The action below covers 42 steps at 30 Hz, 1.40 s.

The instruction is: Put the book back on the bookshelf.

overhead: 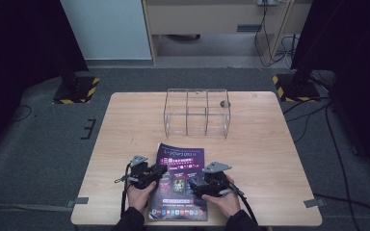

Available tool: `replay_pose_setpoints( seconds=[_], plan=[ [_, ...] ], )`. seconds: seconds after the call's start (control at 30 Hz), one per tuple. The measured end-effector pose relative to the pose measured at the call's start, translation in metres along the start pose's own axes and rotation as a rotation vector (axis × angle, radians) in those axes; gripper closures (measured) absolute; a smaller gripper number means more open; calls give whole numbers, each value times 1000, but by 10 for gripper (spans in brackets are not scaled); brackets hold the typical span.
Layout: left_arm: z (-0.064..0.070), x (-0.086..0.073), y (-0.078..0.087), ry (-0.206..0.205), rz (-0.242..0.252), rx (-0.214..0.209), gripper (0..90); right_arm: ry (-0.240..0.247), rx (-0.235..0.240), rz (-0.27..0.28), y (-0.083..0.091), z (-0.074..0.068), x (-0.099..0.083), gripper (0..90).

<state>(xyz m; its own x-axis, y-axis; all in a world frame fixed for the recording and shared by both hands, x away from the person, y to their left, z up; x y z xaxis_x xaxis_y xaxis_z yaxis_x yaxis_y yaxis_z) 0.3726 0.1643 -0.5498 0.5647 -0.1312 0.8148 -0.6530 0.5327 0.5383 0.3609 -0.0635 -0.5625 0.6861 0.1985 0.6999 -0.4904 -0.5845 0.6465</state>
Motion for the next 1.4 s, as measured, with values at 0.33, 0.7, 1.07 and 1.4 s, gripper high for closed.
replay_pose_setpoints(
  seconds=[0.33,0.7,1.07,1.4],
  plan=[
    [2,-1,-2,-63,-58,39,580,0,0,-1,0,0,0,187],
    [7,3,-2,-68,-40,42,706,2,-4,2,-1,1,0,186],
    [14,11,4,-95,-11,36,816,-42,11,12,0,2,1,188],
    [21,20,12,-99,27,0,827,-75,34,58,14,12,7,183]
  ],
)
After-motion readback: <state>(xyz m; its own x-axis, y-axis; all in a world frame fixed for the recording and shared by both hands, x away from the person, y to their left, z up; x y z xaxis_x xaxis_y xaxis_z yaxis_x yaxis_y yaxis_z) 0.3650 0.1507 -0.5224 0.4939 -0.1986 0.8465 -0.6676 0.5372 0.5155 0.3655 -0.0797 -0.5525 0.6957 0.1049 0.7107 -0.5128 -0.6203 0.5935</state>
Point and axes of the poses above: each handheld gripper's, and its own axes: y roughly backward along the jaws, x roughly out of its top, z roughly to its right, the point moved 4 cm from there along -y, roughly forward along the jaws, and after that the axes turned 13 degrees about -y, right-handed, at the moved point
